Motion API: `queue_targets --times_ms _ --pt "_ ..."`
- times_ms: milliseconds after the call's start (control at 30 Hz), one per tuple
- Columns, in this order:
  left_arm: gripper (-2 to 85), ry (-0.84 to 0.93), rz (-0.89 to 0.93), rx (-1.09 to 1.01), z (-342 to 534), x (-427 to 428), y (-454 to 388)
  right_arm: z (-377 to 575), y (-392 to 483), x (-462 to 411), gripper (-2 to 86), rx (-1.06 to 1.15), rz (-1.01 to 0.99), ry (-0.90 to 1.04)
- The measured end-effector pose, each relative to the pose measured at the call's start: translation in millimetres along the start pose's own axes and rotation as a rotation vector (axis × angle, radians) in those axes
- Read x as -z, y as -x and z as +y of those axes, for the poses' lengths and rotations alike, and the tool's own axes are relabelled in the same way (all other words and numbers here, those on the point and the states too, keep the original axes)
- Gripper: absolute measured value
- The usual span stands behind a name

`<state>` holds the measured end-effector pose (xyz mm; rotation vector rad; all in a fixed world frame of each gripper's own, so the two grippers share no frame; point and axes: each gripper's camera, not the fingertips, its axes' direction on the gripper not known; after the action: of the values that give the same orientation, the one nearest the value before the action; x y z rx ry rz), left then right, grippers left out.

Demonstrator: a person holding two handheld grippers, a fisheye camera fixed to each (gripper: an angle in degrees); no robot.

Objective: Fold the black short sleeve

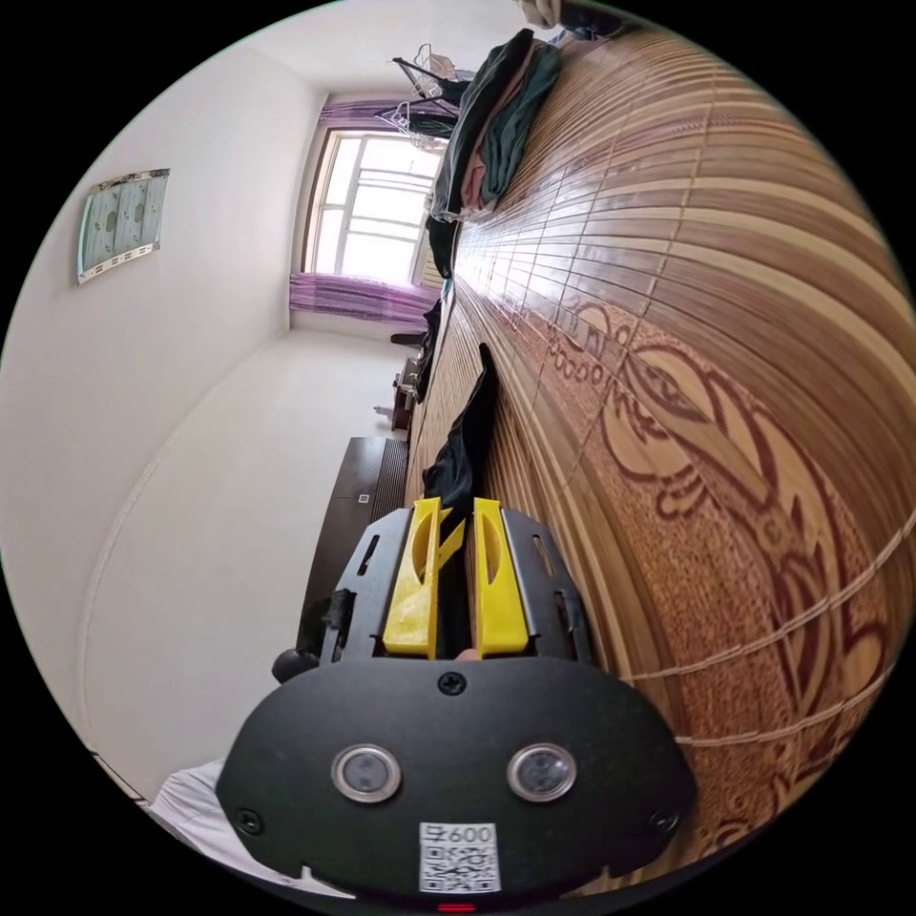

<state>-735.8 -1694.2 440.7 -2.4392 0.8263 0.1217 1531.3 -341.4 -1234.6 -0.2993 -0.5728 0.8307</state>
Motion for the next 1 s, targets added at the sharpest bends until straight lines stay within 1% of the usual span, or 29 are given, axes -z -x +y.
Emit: queue_targets --times_ms 33,100,167,400,500,533,567,667,733,833,1000 --pt "2.8 -0.025 0.011 0.002 0 -5 0 -2 0 1 3.0 -0.006 -0.006 0.006" --pt "2.4 -0.013 0.052 0.046 -1 -17 9 -6 0 3 3.1 -0.014 -0.016 0.006" --pt "1.9 -0.036 0.119 0.107 1 -28 27 -10 0 6 3.3 -0.023 -0.023 0.006" --pt "1.8 -0.078 0.256 0.179 -2 -53 72 -20 2 10 2.5 -0.033 -0.046 0.027" --pt "1.5 -0.088 0.345 0.278 -1 -62 107 -23 4 10 1.6 -0.038 -0.044 0.035" --pt "1.4 -0.103 0.409 0.325 0 -64 123 -24 5 10 1.4 -0.039 -0.045 0.038" --pt "1.3 -0.131 0.470 0.379 1 -62 138 -26 5 10 1.3 -0.041 -0.046 0.037" --pt "1.3 -0.218 0.579 0.486 1 -50 172 -27 8 10 1.8 -0.037 -0.048 0.026" --pt "1.2 -0.257 0.635 0.499 -4 -42 185 -28 9 11 2.9 -0.033 -0.053 0.015" --pt "1.3 -0.272 0.677 0.503 -18 -36 201 -28 11 13 4.9 -0.029 -0.075 -0.013" --pt "1.3 -0.247 0.721 0.608 -38 -61 231 -28 15 18 6.5 -0.027 -0.074 -0.066"
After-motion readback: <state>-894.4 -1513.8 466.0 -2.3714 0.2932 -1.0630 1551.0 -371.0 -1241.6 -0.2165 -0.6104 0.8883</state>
